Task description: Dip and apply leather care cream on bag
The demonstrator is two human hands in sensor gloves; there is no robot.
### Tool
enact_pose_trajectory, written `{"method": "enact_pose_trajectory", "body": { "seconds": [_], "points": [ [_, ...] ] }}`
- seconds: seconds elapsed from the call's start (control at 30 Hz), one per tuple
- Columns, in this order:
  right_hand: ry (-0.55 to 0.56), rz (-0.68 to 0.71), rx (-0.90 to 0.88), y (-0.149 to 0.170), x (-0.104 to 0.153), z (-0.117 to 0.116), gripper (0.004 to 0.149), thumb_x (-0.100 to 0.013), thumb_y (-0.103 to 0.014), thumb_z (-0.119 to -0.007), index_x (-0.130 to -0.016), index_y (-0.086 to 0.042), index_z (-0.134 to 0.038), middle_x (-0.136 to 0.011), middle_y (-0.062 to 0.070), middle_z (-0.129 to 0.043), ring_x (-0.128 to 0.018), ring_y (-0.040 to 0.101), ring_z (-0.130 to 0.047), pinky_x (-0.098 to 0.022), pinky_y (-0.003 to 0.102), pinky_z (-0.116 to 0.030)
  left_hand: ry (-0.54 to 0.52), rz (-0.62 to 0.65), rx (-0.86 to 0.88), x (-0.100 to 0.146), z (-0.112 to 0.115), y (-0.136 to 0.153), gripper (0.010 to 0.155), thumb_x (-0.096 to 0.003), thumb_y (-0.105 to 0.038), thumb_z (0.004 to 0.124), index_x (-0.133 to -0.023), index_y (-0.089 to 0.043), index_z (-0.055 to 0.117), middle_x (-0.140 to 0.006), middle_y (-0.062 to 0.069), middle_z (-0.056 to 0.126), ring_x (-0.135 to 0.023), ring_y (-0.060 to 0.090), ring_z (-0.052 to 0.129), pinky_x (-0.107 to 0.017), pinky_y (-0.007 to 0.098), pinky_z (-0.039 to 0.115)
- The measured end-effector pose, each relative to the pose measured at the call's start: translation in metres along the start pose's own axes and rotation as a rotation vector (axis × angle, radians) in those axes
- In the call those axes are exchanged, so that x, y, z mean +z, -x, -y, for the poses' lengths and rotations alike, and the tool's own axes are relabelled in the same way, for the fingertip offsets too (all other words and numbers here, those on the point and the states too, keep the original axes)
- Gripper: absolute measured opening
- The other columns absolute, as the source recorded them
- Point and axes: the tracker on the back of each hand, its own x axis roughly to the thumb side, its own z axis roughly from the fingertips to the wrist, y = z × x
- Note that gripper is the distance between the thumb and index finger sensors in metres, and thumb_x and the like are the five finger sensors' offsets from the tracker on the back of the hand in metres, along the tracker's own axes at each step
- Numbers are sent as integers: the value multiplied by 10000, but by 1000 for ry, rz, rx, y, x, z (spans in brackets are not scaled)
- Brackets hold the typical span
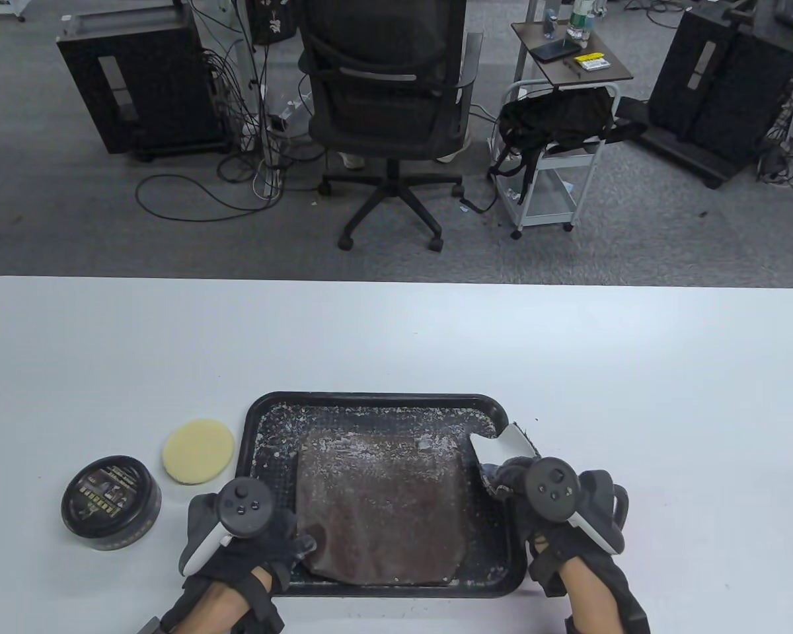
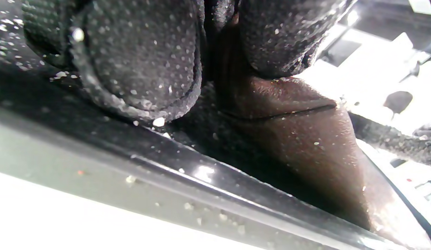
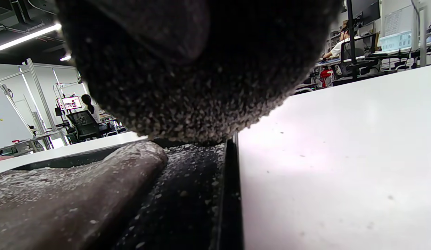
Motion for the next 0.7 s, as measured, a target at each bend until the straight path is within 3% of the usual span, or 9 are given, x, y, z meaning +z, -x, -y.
{"method": "enact_pose_trajectory", "body": {
  "seconds": [0.43, 0.7],
  "points": [
    [6, -7, -5, 0, 1, -1, 433, -382, -161, -776, -723, -354, -961, -852, -61, -933, -820, 237, -905, -645, 527, -696, 11, -98, -143, 0, 0, -3, 518, -370, -439, 852, -749, -85, 855, -630, 166, 945, -184, 133, 1026, -323, 419, 885],
    [21, -9, -9, 1, 2, -1, 434, -383, -161, -775, -725, -354, -959, -854, -62, -932, -821, 237, -904, -645, 529, -695, -56, -141, -306, 7, -1, -7, 543, -344, -483, 864, -726, -98, 880, -623, 158, 955, -188, 135, 1026, -329, 417, 883]
  ]
}}
